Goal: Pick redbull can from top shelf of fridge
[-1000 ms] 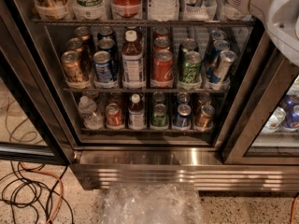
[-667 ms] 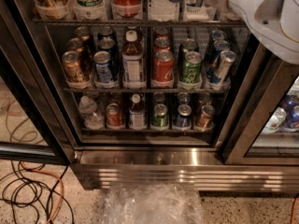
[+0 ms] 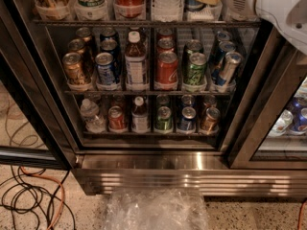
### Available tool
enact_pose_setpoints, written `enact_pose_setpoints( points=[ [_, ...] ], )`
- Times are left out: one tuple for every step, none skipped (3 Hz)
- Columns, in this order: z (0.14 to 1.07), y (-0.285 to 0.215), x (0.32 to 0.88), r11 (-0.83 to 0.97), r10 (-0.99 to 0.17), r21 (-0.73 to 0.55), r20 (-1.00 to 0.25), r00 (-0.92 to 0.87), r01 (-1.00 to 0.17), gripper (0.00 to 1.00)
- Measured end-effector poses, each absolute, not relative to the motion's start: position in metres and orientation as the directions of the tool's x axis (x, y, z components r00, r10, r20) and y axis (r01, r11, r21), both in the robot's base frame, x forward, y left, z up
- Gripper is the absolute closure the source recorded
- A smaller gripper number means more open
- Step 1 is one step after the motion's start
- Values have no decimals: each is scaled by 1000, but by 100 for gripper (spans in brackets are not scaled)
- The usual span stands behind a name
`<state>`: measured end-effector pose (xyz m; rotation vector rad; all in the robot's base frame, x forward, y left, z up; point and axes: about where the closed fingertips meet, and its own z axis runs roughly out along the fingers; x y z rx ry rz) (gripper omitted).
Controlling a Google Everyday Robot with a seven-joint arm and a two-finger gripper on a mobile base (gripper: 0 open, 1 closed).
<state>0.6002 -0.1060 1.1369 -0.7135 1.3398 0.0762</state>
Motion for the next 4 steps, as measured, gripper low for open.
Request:
enact_pose_setpoints(
  points=[
    [1121, -120, 573, 740, -396, -431, -900, 183, -516, 100],
    [1105, -119, 543, 691, -377, -359, -920, 110, -627, 100],
    [1105, -119, 543, 691, -377, -358, -920, 110, -627, 100],
    [1077, -114, 541, 721, -313, -278, -948, 59, -635, 100]
  ],
)
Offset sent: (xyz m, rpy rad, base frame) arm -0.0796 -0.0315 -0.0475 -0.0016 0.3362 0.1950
